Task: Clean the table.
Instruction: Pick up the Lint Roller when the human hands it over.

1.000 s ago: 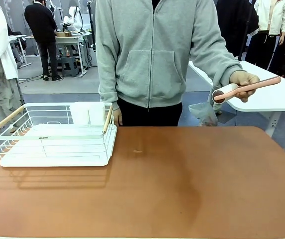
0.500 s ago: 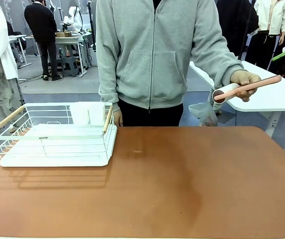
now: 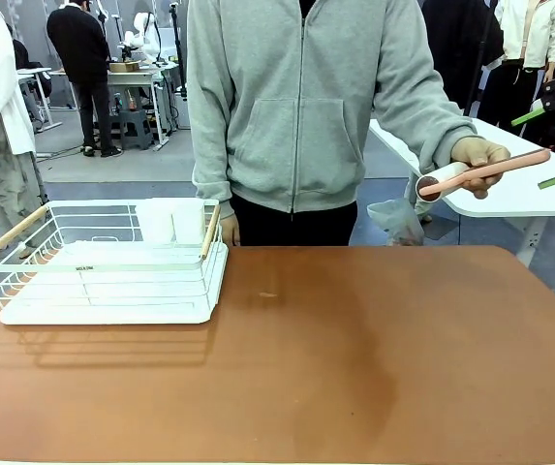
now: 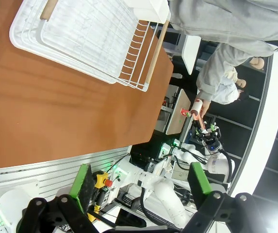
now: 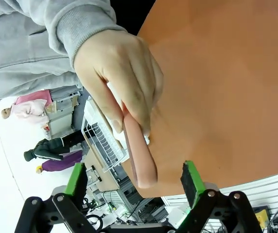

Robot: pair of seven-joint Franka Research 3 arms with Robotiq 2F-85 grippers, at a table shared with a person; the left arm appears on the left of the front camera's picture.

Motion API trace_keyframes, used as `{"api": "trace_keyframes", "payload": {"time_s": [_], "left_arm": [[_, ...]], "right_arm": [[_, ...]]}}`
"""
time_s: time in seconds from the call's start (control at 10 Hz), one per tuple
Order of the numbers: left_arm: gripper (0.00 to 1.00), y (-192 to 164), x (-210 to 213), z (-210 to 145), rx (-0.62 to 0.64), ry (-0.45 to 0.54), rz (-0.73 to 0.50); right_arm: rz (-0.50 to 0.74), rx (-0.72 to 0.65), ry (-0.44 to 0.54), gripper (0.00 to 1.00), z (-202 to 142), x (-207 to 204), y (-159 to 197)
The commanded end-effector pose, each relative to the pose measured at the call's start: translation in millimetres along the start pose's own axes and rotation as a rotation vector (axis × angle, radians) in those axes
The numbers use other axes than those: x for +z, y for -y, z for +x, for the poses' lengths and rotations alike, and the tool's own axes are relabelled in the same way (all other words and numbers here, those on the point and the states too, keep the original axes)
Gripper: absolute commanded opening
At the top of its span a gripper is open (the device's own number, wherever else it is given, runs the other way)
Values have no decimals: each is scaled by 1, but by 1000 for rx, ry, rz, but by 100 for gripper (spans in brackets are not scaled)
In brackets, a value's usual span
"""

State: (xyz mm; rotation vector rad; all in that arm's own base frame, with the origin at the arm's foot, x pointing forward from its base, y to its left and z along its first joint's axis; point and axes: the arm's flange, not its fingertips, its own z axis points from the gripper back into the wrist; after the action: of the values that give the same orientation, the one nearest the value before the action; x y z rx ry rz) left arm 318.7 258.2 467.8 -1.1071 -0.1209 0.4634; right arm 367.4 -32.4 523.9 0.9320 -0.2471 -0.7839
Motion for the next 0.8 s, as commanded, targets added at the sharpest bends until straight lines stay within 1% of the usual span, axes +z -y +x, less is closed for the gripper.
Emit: {"api": "trace_keyframes", "payload": {"time_s": [0.0,0.5,0.6,0.7], "left_arm": [[100,-1,2,-2,-11,-3,-5],[100,-1,2,-2,-11,-3,-5],[100,-1,2,-2,-11,-3,-5],[100,-1,2,-2,-11,-3,-5]], "right_arm": [[29,28,29,100,0,-17,5],[57,30,38,100,5,-27,8],[59,33,36,96,6,-29,9],[55,38,36,71,8,-30,10]]}}
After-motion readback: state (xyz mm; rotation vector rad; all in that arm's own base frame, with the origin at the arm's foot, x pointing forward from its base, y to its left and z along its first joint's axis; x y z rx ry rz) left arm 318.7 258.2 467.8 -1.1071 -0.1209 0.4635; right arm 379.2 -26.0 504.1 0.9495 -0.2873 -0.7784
